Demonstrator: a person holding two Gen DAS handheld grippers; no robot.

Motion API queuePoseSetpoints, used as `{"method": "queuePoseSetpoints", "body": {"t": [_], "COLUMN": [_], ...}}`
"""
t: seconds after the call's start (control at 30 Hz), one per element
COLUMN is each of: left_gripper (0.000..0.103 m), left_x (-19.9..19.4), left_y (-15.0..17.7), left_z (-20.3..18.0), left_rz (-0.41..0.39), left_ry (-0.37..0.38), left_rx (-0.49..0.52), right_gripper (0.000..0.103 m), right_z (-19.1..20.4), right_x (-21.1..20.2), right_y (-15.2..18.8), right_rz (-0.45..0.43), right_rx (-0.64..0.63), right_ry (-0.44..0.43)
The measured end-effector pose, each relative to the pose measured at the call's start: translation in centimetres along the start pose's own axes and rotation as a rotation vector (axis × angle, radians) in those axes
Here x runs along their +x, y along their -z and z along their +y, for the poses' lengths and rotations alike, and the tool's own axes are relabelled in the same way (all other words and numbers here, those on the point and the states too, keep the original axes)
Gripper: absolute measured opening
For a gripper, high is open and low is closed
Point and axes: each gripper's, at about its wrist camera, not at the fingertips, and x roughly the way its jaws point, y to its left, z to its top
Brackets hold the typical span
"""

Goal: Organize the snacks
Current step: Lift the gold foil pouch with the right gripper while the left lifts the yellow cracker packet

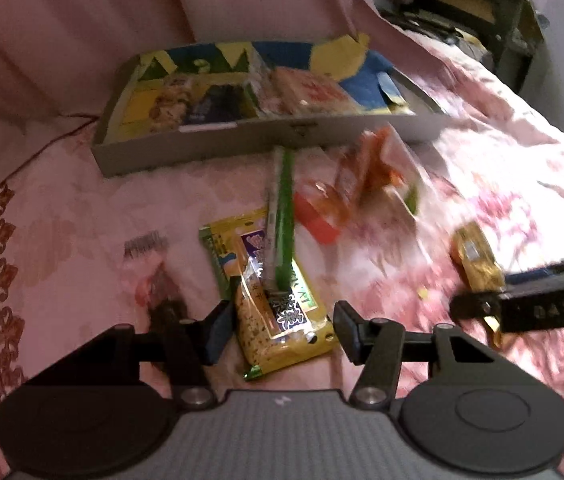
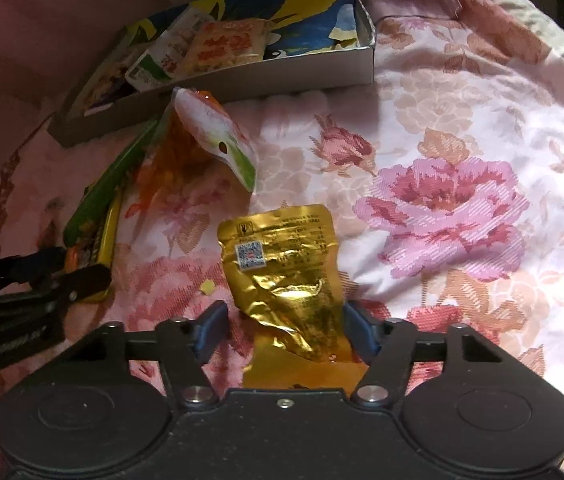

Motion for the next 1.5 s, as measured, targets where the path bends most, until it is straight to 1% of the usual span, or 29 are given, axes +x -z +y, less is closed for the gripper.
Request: {"method": "queuePoseSetpoints", "body": {"t": [0.07,0.27,0.43,0.53,0.63,0.67,0.73,0.87,0.93,0.97,1.03,1.07,1.1,1.2,1.37,1.43,1.5], "left_gripper": [0.059,0.059,0.06,0.065,0.067,0.068,0.072,0.072,0.065,0.064,0.056,0.054,0.054,0.054,0.054,0.054,0.053], "left_x": [-0.5,-1.9,-2.7,-2.0,-1.6,-1.6,-1.5,-1.1,-0.9,-0.8,-0.8,-0.9,-1.0,-1.5,-2.5,-3.0,-3.4], "left_y": [0.4,1.5,2.3,2.4,2.3,2.2,2.1,1.8,1.7,1.7,1.7,1.8,1.8,1.9,2.5,2.9,3.2], "left_z": [-0.3,-1.0,-0.9,-0.8,-0.5,-0.6,-0.8,-1.2,-1.4,-1.4,-1.2,-1.2,-1.0,-0.7,-0.4,-0.4,-0.5], "left_rz": [0.023,0.081,0.119,0.142,0.136,0.131,0.12,0.107,0.101,0.102,0.108,0.112,0.115,0.136,0.162,0.169,0.177], "left_ry": [0.014,0.044,0.04,0.011,0.007,0.0,-0.013,-0.033,-0.045,-0.049,-0.045,-0.047,-0.046,-0.03,0.024,0.063,0.095], "left_rx": [-0.001,-0.014,-0.052,-0.051,-0.062,-0.061,-0.048,-0.019,-0.005,-0.001,-0.009,-0.012,-0.016,-0.051,-0.132,-0.165,-0.191], "right_gripper": [0.049,0.049,0.05,0.053,0.061,0.065,0.068,0.069,0.069,0.07,0.068,0.064,0.056,0.049,0.048,0.048,0.048], "right_z": [0.2,0.9,1.9,1.8,1.7,1.8,1.9,2.5,2.9,3.1,3.6,3.8,3.9,4.1,4.0,3.5,3.3], "right_x": [-0.3,-1.3,-1.6,-1.2,-0.9,-0.8,-0.8,-0.5,-0.3,-0.3,-0.3,-0.2,-0.2,-0.6,-1.8,-2.5,-2.8], "right_y": [0.3,1.6,2.5,2.3,2.3,2.2,2.2,2.2,2.4,2.5,2.7,2.8,2.8,3.0,3.2,3.5,3.6], "right_rz": [-0.003,0.016,0.042,0.052,0.06,0.061,0.063,0.058,0.052,0.048,0.032,0.028,0.024,0.014,0.016,0.014,0.007], "right_rx": [-0.023,-0.05,-0.099,-0.1,-0.082,-0.08,-0.081,-0.117,-0.153,-0.173,-0.204,-0.219,-0.239,-0.271,-0.276,-0.246,-0.235], "right_ry": [0.007,-0.051,-0.081,-0.085,-0.095,-0.101,-0.111,-0.093,-0.075,-0.067,-0.049,-0.04,-0.029,-0.014,-0.045,-0.077,-0.083]}}
